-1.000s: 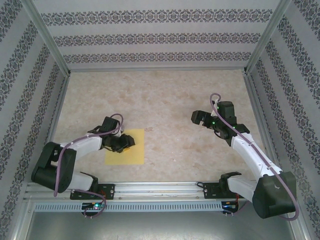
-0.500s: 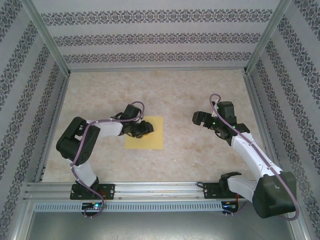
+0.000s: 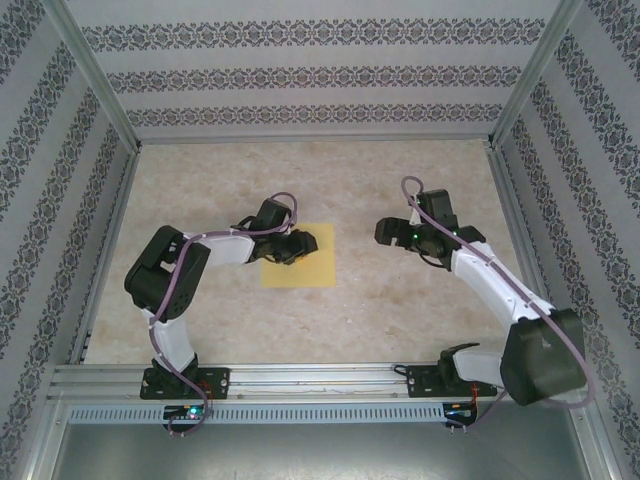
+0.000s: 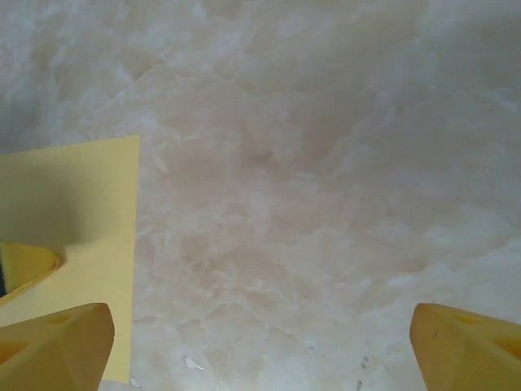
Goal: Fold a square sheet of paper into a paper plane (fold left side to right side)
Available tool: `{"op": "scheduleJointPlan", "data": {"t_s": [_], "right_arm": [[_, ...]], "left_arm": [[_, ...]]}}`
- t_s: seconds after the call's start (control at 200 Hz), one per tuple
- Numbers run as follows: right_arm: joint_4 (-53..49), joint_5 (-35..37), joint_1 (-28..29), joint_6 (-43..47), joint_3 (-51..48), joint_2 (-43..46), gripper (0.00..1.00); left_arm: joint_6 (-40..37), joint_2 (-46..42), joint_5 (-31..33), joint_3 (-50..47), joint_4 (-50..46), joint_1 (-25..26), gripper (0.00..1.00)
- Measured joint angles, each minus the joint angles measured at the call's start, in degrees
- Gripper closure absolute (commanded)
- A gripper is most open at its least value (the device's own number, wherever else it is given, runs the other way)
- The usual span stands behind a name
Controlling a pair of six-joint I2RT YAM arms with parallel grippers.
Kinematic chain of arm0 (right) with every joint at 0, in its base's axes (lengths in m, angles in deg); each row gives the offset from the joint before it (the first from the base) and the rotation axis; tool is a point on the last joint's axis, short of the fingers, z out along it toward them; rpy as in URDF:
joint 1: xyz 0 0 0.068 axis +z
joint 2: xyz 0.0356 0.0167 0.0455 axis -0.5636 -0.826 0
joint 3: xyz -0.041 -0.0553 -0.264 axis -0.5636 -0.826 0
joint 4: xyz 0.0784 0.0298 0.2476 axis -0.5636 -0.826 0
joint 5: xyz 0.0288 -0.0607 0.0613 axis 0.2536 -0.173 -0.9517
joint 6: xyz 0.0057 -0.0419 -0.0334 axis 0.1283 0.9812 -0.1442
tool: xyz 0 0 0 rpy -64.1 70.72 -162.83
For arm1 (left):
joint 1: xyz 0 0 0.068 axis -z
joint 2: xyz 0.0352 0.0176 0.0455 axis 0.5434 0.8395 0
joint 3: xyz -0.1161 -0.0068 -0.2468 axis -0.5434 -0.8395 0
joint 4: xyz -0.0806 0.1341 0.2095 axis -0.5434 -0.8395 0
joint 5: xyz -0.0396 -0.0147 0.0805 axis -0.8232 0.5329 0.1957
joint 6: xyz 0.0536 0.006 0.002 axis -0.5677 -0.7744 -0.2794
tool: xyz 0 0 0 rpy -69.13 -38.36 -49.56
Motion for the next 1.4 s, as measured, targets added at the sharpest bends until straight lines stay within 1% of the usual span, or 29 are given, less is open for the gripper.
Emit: {"op": "scheduleJointPlan", "data": {"t_s": [0.125, 0.2, 0.3, 0.43, 0.525, 0.64, 0.779, 0.924, 1.199, 1.399], "right_arm": [[-0.37, 1.68, 4.46, 0.68, 5.22, -5.77, 0.05], [-0.57, 2.71, 7.19, 1.03, 8.61, -9.75, 0.04], [-0.94, 4.39, 10.99, 1.25, 13.79, -16.13, 0.04], [-1.22, 5.84, 15.32, 1.29, 19.89, -24.13, 0.05], [-2.14, 6.54, 17.92, 1.7, 24.28, -29.42, 0.08], [-3.39, 7.37, 20.26, 2.54, 29.55, -35.04, 0.1], [-4.39, 7.85, 21.75, 2.73, 33.64, -39.43, 0.09], [-5.09, 8.46, 21.84, 2.75, 36.98, -43.19, 0.08], [-6.14, 8.98, 21.84, 2.75, 39.26, -47.5, 0.07], [-6.73, 7.98, 21.86, 2.75, 39.54, -49.29, 0.08]], "left_arm": [[-1.51, -6.19, 0.7, -0.57, -1.18, -1.18, 0.63], [-2.58, -10.73, 1.22, -2.08, -1.57, -3.02, 0.67], [-3.82, -14.51, 1.44, -5.2, -1.81, -5.77, 0.71], [-5.11, -14.84, 1.42, -9.2, -3.8, -8.11, 0.76], [-5.99, -14.14, 1.29, -10.75, -5.62, -8.28, 0.79], [-6.64, -12.92, 1.2, -11.39, -6.01, -8.41, 0.81], [-6.86, -11.8, 1.22, -11.82, -5.99, -8.41, 0.82], [-6.88, -10.82, 1.25, -12.2, -6.01, -8.41, 0.82], [-6.93, -9.2, 0.98, -12.81, -5.22, -8.44, 0.83], [-6.91, -8.85, 0.76, -12.83, -4.31, -8.44, 0.83]]}}
